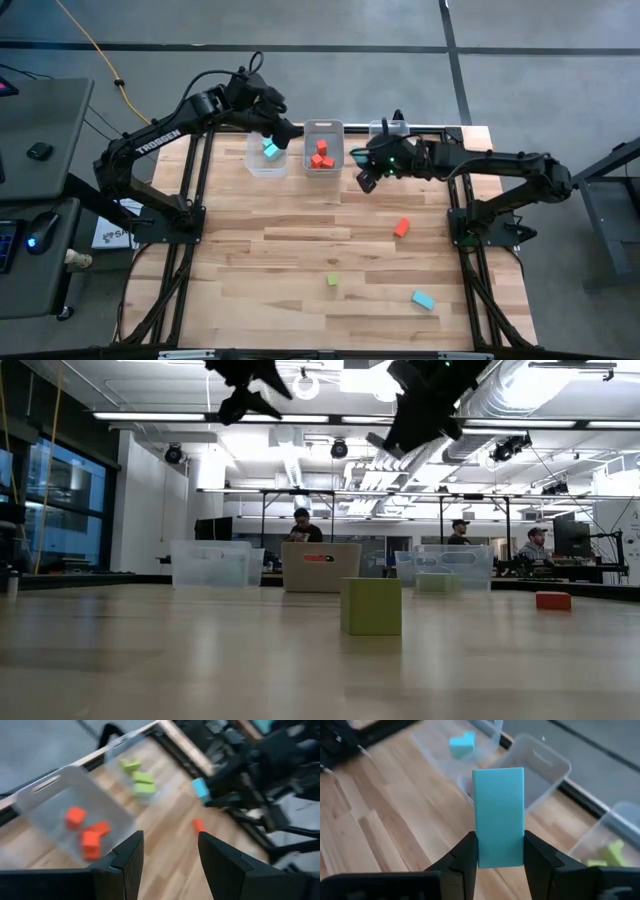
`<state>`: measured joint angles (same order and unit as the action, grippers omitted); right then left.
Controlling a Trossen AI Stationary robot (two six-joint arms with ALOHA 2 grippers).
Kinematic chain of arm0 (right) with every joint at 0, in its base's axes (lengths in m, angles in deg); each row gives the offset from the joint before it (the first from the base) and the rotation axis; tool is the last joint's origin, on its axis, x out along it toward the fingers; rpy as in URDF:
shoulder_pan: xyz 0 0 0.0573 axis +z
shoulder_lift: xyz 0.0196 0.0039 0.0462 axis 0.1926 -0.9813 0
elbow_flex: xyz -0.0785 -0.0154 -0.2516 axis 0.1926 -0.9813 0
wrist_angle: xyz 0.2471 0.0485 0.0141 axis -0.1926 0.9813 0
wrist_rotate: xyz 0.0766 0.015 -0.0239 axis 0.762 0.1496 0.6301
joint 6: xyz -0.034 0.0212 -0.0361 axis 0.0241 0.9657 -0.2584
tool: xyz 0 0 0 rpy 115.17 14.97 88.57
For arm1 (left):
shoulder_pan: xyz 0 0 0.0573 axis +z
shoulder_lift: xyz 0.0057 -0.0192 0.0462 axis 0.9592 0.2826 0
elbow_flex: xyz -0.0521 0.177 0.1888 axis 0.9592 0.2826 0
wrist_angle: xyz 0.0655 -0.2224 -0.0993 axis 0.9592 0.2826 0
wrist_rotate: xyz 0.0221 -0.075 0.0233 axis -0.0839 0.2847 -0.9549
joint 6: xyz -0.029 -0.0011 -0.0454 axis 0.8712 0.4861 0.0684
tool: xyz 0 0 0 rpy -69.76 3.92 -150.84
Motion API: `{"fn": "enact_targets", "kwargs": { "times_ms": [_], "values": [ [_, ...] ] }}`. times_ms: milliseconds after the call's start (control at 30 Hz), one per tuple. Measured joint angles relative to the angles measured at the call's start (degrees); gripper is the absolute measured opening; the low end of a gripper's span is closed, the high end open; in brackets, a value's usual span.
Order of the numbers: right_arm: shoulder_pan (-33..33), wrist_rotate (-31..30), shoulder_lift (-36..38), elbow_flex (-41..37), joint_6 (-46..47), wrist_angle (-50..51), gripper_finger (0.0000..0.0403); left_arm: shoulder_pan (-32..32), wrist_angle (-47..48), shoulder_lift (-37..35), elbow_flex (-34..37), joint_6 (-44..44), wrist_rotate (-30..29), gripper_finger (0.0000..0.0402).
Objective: Sort & place blocks by color
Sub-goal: Put the small blue rectangular block into the left transparent bin
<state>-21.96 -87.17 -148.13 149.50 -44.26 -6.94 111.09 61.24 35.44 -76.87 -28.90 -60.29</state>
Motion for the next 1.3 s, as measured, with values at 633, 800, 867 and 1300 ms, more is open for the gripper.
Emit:
{"fn": "enact_targets", "kwargs": {
  "times_ms": [633, 800, 867, 1300],
  "values": [
    [10.5, -4.6, 0.0, 0.6, -0.8, -7.3, 0.0105, -8.6, -5.2, 0.0, 0.0, 5.4, 1.7, 0.0163],
    [14.0, -7.3, -0.5, 0.6, 1.2, -8.0, 0.0105, -11.8, -4.5, 0.0, 0.0, 5.8, 1.7, 0.0163],
    [15.1, -7.8, -0.9, 0.6, 1.3, -8.0, 0.0105, -13.0, -4.4, 0.0, 0.0, 6.0, 1.7, 0.0163],
    [17.8, -10.0, -5.4, 0.6, -6.6, -9.1, 0.0105, -17.8, -2.3, 5.1, 0.0, 11.9, 1.2, 0.0163]
  ]
}}
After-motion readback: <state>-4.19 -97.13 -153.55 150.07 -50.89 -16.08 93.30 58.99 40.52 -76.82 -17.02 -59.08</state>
